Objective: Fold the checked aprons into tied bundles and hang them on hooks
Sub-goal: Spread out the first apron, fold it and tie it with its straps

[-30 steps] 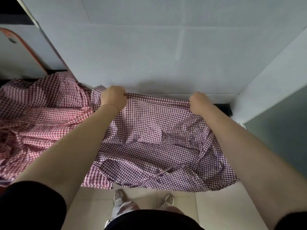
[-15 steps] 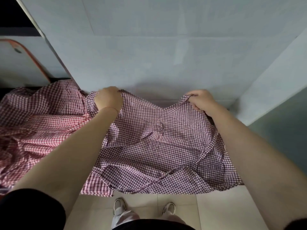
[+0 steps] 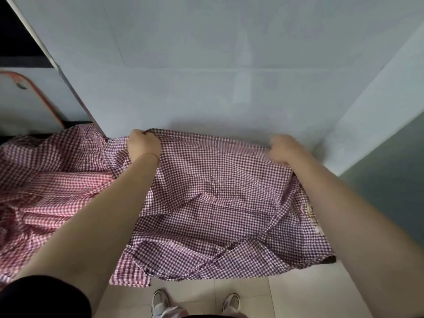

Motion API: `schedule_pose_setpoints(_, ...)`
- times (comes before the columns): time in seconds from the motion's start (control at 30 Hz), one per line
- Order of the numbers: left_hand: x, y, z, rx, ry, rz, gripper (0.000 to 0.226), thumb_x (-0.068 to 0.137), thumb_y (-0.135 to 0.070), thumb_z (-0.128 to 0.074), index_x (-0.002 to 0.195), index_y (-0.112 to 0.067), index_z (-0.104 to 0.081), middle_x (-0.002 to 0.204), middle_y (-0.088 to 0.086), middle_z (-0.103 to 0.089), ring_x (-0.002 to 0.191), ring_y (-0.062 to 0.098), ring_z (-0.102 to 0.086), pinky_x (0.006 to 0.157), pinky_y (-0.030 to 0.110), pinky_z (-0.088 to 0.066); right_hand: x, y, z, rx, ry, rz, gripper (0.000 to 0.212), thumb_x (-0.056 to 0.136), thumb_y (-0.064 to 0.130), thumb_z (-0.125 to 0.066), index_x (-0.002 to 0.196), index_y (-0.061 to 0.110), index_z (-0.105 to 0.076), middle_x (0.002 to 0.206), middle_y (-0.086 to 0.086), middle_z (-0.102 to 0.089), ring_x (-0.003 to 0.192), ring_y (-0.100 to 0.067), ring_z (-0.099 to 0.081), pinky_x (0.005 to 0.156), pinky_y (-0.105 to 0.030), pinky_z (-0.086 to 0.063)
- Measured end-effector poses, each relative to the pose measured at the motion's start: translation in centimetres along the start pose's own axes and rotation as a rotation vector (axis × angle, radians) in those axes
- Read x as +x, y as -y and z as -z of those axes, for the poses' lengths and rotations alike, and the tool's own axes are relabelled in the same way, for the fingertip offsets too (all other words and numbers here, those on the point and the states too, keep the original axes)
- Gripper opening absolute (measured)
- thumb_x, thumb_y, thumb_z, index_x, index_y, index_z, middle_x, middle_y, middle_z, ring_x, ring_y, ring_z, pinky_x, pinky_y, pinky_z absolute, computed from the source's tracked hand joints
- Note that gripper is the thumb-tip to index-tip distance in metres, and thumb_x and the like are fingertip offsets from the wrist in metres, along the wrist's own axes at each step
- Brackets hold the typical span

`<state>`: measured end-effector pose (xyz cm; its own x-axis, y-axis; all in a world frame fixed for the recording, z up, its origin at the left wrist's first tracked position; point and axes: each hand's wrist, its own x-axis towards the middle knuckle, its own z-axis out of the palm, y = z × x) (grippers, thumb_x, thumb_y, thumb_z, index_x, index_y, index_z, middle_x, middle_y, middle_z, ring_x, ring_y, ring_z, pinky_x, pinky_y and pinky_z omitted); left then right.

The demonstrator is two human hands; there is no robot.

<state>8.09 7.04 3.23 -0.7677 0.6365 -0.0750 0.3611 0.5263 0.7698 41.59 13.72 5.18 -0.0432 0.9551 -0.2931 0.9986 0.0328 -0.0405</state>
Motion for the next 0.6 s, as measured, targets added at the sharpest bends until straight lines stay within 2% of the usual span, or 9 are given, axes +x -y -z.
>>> schedule_pose_setpoints(0.07,-0.4,0.1,-0.4,0.021,0.02,0.011,0.029,0.096,-0.008,-0.041,0.111,0.005,-0.062,0.11,0.015,-0.065,0.102,0.031,-0.059,0.084,0.035,-0.043,-1.4,0.2,0.8,-0.219,0.455,-0.112,0.02,0.089,0.023,-0.065,0.081,0.005,-0.069,0.069,-0.007,-0.069,0.065,-0.021,-0.062,0.067,-0.029,-0.05)
schedule_pose_setpoints(0.1,-0.8,0.0,-0.7,0.028,0.03,0.009,0.029,0.097,-0.009,-0.041,0.115,0.003,-0.061,0.115,0.017,-0.065,0.106,0.032,-0.058,0.087,0.036,-0.043,-1.4,0.0,0.9,-0.259,0.529,-0.155,0.023,0.093,0.026,-0.063,0.081,0.007,-0.069,0.07,-0.005,-0.07,0.066,-0.019,-0.06,0.067,-0.028,-0.05)
schedule_pose_setpoints(0.13,-1.1,-0.2,-0.9,0.033,0.035,0.004,0.03,0.097,-0.009,-0.041,0.119,0.002,-0.059,0.12,0.018,-0.063,0.112,0.034,-0.057,0.091,0.036,-0.043,-1.2,-0.3,0.8,-0.234,0.48,-0.16,0.023,0.095,0.027,-0.061,0.089,0.007,-0.07,0.083,-0.007,-0.073,0.074,-0.022,-0.063,0.072,-0.029,-0.051)
schedule_pose_setpoints(0.2,-1.5,-0.7,-1.0,0.019,0.021,0.004,0.032,0.099,-0.011,-0.041,0.124,0.001,-0.057,0.127,0.019,-0.061,0.119,0.034,-0.055,0.095,0.034,-0.04,-0.2,-1.1,-0.2,-0.127,0.098,-0.121,0.029,0.098,0.023,-0.055,0.114,0.003,-0.068,0.116,-0.016,-0.069,0.1,-0.032,-0.065,0.089,-0.038,-0.052)
schedule_pose_setpoints(0.23,-1.5,-0.8,-1.0,-0.004,-0.005,-0.005,0.031,0.1,-0.012,-0.041,0.125,0.0,-0.056,0.128,0.018,-0.061,0.118,0.032,-0.055,0.094,0.033,-0.039,0.2,-1.3,-0.4,-0.035,-0.177,-0.107,0.029,0.099,0.02,-0.052,0.117,0.002,-0.066,0.118,-0.021,-0.067,0.105,-0.037,-0.065,0.088,-0.042,-0.052)
schedule_pose_setpoints(0.33,-1.5,-1.3,-0.9,-0.183,-0.127,-0.16,0.027,0.103,-0.018,-0.043,0.122,-0.004,-0.055,0.118,0.014,-0.066,0.103,0.027,-0.06,0.079,0.03,-0.038,0.6,-1.8,-0.7,0.032,-0.785,0.031,0.015,0.094,0.01,-0.055,0.098,-0.001,-0.063,0.106,-0.024,-0.059,0.096,-0.042,-0.059,0.072,-0.046,-0.049)
schedule_pose_setpoints(0.4,-1.9,-0.8,-1.1,-0.196,-0.142,-0.343,0.026,0.103,-0.022,-0.046,0.121,-0.005,-0.054,0.113,0.016,-0.068,0.101,0.033,-0.062,0.078,0.034,-0.04,1.1,-2.3,-0.9,-0.034,-0.934,0.242,0.005,0.081,0.003,-0.062,0.082,-0.002,-0.062,0.095,-0.022,-0.055,0.089,-0.04,-0.055,0.067,-0.045,-0.046)
schedule_pose_setpoints(0.47,-2.2,0.6,-1.5,-0.002,-0.056,-0.406,0.025,0.1,-0.023,-0.049,0.116,-0.006,-0.057,0.109,0.023,-0.068,0.099,0.042,-0.062,0.078,0.04,-0.043,1.3,-2.3,-2.0,-0.097,-0.846,0.442,0.005,0.071,0.0,-0.067,0.071,-0.002,-0.063,0.082,-0.02,-0.056,0.082,-0.039,-0.056,0.064,-0.043,-0.045)
schedule_pose_setpoints(0.6,-2.1,4.2,-1.6,0.781,0.38,-0.382,0.035,0.094,-0.033,-0.047,0.119,-0.016,-0.065,0.122,0.015,-0.066,0.111,0.036,-0.063,0.091,0.042,-0.05,-0.1,-1.0,-4.0,-0.215,0.087,0.416,0.023,0.085,0.016,-0.064,0.101,0.0,-0.071,0.108,-0.02,-0.068,0.098,-0.035,-0.065,0.075,-0.034,-0.048)
